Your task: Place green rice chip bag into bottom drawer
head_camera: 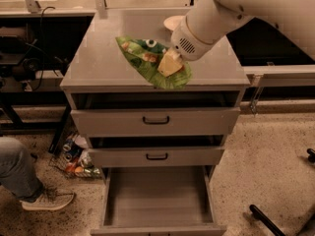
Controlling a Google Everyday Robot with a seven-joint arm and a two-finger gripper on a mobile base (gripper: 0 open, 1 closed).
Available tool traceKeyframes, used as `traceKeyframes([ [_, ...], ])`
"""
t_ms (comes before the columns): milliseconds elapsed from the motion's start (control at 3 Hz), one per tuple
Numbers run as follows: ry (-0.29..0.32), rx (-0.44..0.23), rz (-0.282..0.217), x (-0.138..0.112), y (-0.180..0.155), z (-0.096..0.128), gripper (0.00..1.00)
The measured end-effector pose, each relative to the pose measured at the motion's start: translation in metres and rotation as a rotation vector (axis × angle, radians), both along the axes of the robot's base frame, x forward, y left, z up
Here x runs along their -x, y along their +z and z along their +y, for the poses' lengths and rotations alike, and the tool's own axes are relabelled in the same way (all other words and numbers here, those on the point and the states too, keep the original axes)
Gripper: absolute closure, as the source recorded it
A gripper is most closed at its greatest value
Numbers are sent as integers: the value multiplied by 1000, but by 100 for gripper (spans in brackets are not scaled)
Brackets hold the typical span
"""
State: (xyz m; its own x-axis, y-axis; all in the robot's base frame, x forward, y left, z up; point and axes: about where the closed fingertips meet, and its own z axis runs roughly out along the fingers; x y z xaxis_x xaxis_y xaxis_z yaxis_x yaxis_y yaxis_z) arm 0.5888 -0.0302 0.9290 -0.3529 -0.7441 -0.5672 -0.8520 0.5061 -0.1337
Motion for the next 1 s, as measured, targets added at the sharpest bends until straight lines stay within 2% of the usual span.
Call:
traceKeyframes([
  [333, 48, 111, 20, 30, -23, -1, 100],
  [667, 67, 247, 111, 68, -91, -11, 100],
  [1000, 77, 374, 208, 91, -160, -22, 100],
])
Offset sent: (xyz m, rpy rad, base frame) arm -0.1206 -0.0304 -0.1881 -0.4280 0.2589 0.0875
